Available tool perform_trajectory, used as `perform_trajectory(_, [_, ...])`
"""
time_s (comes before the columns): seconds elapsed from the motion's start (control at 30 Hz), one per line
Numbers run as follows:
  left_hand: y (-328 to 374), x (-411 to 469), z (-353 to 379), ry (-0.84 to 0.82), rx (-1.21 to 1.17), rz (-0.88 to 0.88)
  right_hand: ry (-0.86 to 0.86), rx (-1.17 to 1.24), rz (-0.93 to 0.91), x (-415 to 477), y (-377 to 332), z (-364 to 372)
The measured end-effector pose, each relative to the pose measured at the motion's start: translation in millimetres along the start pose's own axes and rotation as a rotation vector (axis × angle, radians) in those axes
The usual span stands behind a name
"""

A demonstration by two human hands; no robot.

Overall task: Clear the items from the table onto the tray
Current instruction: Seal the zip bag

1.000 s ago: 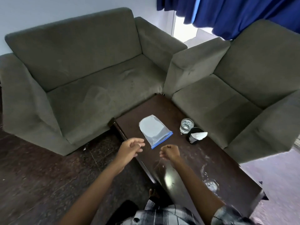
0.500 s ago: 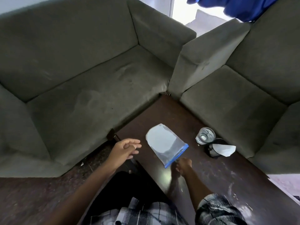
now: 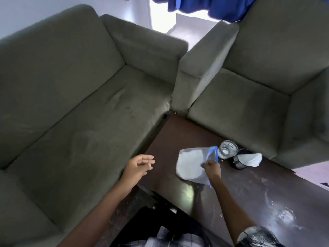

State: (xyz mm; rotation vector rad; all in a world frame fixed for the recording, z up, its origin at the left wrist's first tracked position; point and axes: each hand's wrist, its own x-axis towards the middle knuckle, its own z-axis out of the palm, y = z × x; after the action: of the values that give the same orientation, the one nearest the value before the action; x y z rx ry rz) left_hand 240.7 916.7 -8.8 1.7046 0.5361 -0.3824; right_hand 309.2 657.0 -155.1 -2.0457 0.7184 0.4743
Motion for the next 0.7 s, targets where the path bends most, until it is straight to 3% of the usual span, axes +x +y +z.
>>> perform_trajectory(0.17, [50, 12, 34, -0.142, 0.087, 0.125, 0.047, -0.171, -0.283, -41, -54, -87])
perform_trajectory(0.43, [112, 12, 120, -0.187, 0.429, 0.592, -0.033, -0.489, -0.591, -122, -106, -234])
perform_trajectory(0.63, [150, -21, 177, -0.701, 0.166, 0.472, -0.182, -0.371, -0.662, -167, -109, -307])
perform_trajectory(0.7, [155, -36, 194, -0.745, 0.128, 0.433, -0.197, -0.308, -0.657, -175, -107, -322])
